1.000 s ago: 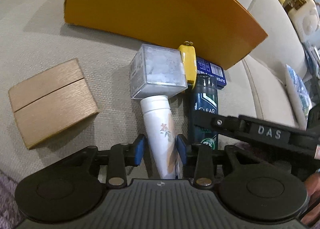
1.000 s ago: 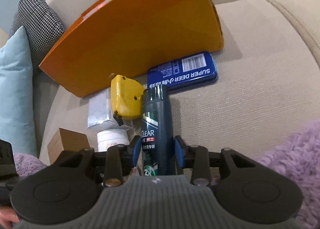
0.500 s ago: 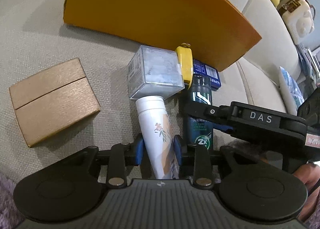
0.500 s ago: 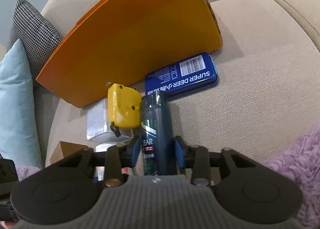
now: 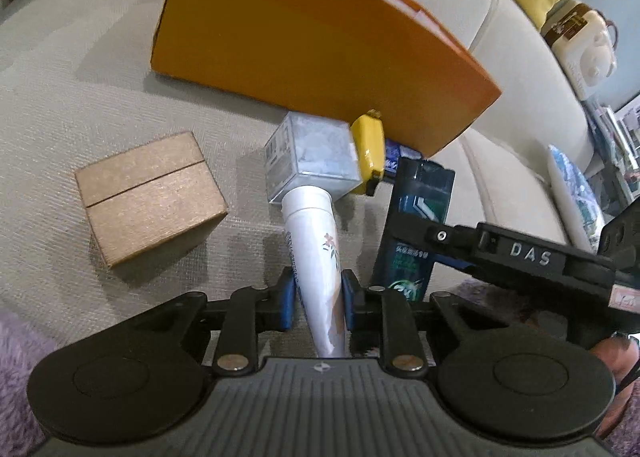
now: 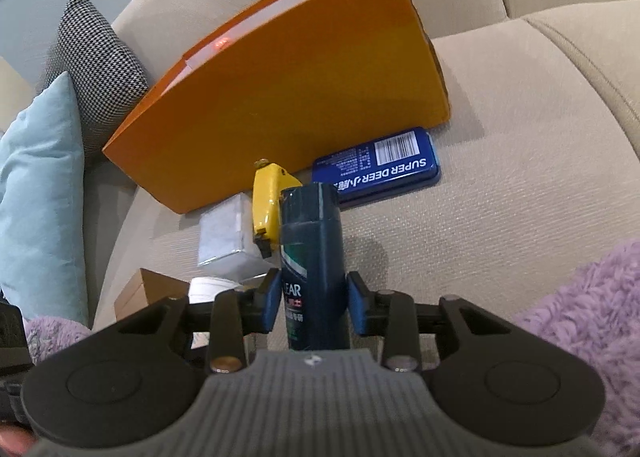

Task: Organize rigid objects
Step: 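Lift the lotion bottle with the left gripper while the right carries the shampoo bottle to the orange box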

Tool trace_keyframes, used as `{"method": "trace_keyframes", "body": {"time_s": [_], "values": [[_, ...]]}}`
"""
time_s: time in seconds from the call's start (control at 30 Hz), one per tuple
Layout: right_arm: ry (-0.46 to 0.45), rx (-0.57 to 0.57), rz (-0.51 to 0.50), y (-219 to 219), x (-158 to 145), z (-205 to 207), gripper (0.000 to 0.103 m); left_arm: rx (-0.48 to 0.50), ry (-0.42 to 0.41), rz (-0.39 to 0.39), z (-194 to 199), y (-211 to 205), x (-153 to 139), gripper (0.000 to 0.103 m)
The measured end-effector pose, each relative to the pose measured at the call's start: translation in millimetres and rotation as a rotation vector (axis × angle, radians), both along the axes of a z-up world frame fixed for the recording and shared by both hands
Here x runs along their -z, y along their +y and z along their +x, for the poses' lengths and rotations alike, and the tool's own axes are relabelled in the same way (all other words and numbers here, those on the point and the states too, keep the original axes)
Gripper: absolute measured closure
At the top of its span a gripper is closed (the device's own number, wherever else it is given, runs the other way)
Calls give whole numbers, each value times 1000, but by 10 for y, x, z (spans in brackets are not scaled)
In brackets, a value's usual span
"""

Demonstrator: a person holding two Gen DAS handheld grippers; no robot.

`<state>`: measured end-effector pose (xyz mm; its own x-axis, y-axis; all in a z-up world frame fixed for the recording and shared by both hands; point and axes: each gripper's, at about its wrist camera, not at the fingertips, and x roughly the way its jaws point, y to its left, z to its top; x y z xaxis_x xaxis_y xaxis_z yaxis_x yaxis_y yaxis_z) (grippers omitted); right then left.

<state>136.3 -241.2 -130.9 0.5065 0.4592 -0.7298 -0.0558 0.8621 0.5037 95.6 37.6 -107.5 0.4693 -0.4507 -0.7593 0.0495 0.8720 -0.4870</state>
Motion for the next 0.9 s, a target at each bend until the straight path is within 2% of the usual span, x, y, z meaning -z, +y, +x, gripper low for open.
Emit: {"method": "trace_keyframes", "body": {"time_s": [0.37,0.53,0.7,0.9], "values": [[-61,1,9,-29,-234,-175,68,-52,-96,-98,-148,200,-370,78],[-120,-53,-16,19,-572,-230,69,-79,-152,-147,-63,275,-665,78],[-177,-91,-17,26,-1040,-24,69,-74,-221,-168,232,366,-1077,78],[-246,-164,-40,32,-1584,577,69,-27,-294,-143,864,392,-1512,77]]}}
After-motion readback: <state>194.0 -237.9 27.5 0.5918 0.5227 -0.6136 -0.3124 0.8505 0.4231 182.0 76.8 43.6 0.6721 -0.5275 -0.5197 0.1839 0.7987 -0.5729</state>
